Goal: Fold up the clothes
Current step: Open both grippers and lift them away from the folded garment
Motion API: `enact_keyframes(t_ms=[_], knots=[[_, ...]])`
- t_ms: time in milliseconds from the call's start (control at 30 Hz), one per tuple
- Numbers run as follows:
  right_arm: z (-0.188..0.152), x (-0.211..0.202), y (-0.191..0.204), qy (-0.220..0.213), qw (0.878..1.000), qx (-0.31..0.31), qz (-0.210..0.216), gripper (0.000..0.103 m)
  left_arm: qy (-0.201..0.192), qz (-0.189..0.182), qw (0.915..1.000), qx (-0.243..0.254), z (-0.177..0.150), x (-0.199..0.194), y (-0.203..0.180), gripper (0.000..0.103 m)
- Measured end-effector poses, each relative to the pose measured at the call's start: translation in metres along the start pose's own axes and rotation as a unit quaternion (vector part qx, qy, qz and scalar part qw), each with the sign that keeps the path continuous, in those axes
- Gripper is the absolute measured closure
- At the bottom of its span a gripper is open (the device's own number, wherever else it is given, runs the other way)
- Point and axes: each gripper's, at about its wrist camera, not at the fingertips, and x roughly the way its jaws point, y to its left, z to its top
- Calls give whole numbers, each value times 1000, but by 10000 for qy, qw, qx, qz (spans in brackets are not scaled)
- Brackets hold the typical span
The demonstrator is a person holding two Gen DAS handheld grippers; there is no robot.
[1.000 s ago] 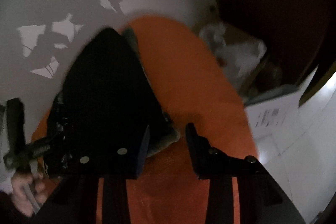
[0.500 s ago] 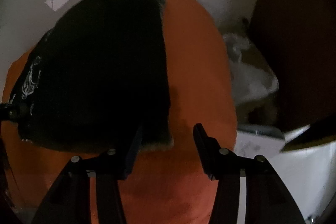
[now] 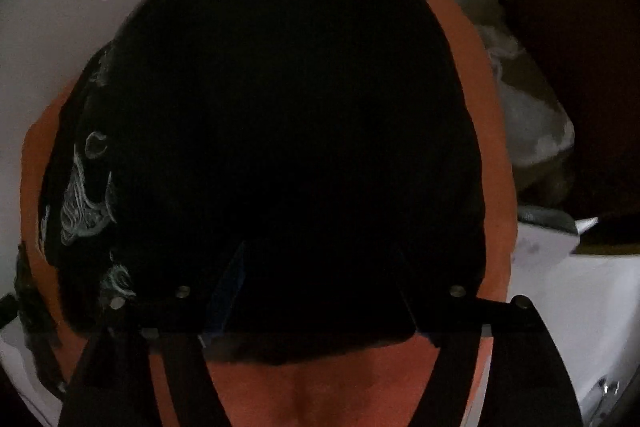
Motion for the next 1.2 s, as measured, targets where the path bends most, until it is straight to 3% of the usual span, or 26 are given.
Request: enact_keyframes(t_ms=[33,100,233,300,333,467,633,733,800,867,933,1100,1200], knots=[[-2,-24,7,-190,9997,7,160,39,-106,-51,9999,9,10,-7,-2,83],[-9,-72,24,-540,9977,-35,416,38,-219,-107,9995,210,-3,-29,-2,79],[-41,-145,75,-627,9970,54,446,34,-491,-168,9957,768,-22,-76,-3,68],[-62,-172,110,-665,9972,-28,341,33,-671,-268,9926,974,-37,-101,-2,52],[-73,-185,128,-687,9972,-85,272,33,-761,-317,9908,1077,-44,-113,-1,48],[-131,-238,197,-1126,9932,-283,50,32,-1233,-532,9807,1419,-89,-176,11,33],[-214,-294,254,-1608,9866,-263,-2,27,-1589,-372,9757,1463,-153,-251,49,30],[-252,-314,269,-1770,9838,-253,106,15,-1745,-382,9738,1406,-177,-280,83,25],[-269,-318,277,-1791,9832,-315,166,8,-1703,-200,9752,1397,-192,-290,98,25],[-285,-318,284,-1714,9845,-354,139,6,-1621,68,9778,1327,-210,-301,121,25],[-299,-317,291,-1572,9867,-408,112,5,-1665,86,9800,1083,-231,-313,146,25],[-318,-325,302,-1376,9888,-571,2,5,-1456,-36,9845,976,-236,-318,154,25],[-306,-324,304,-1337,9893,-581,24,2,-1527,-87,9833,991,-216,-320,142,25]])
